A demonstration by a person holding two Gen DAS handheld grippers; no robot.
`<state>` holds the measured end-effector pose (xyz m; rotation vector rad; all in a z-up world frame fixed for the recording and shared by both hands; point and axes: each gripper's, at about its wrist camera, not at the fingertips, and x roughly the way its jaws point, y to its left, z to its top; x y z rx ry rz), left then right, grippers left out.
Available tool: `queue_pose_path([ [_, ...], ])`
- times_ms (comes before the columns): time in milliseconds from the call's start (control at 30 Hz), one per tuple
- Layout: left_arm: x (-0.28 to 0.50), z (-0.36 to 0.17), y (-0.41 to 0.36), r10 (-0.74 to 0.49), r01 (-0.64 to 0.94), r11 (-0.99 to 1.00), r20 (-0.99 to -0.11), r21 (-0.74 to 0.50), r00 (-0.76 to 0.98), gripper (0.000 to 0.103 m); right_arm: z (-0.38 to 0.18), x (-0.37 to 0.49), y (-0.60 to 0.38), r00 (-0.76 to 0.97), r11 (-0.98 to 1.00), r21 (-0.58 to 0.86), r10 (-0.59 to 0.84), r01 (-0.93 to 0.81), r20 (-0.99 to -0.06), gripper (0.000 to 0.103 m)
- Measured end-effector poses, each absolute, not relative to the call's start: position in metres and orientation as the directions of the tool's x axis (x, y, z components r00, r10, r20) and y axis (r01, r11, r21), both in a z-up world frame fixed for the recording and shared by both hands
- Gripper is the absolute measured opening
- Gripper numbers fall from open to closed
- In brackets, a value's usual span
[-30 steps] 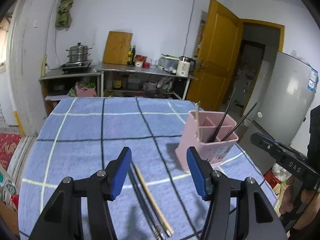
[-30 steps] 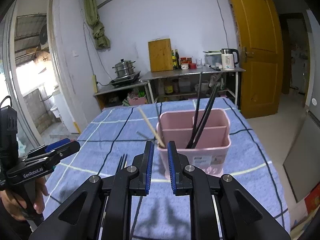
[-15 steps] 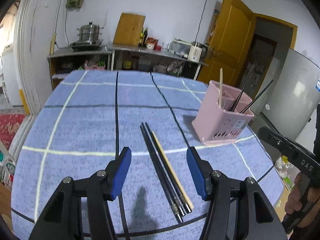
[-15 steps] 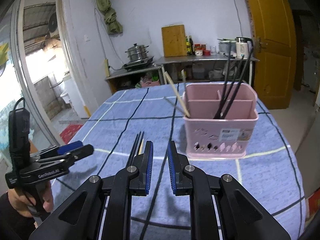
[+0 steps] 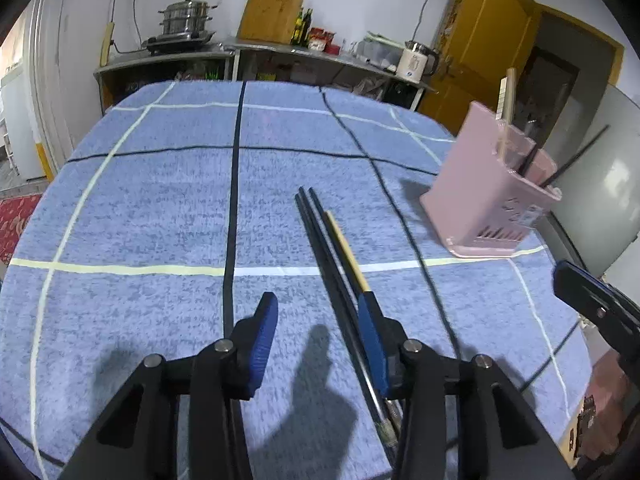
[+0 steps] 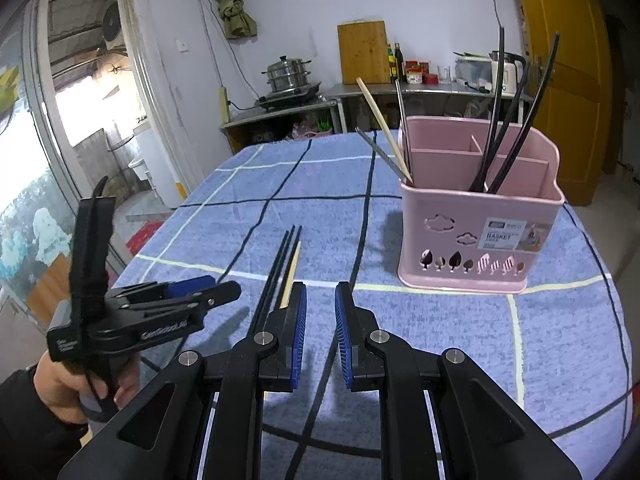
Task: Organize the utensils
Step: 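Move both open tools back to the remaining chopsticks on the tablecloth, then grasp a black chopstick with the left tool while the right tool grasps another black chopstick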
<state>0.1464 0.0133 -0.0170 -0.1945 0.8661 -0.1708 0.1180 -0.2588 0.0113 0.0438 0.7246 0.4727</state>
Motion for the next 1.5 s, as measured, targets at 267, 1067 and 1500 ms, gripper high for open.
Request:
queue_pose_path([
  [267, 0.166, -0.032, 0.004, -0.218, 0.064, 0.972, -0.763, -0.226, 0.609, 0.038, -0.003, 0.126, -0.257, 0.625, 0.892, 0.21, 0.434, -0.401, -0.649, 0.015],
  [1067, 0.157, -0.037, 0.057, -0.094, -0.043, 0.988, -0.792, -0.149, 0.603, 0.018, -0.011, 0.148, -0.218, 0.568, 0.853, 0.241, 0.495, -0.463, -0.657, 0.015],
  [1500, 0.179, -0.041, 0.09, -0.172, -0.102, 0.953, -0.786, -0.286, 0.594, 0.018, -0.05, 0.203, -0.155, 0.469, 0.829, 0.246, 0.501, -0.503, -0.728, 0.015],
])
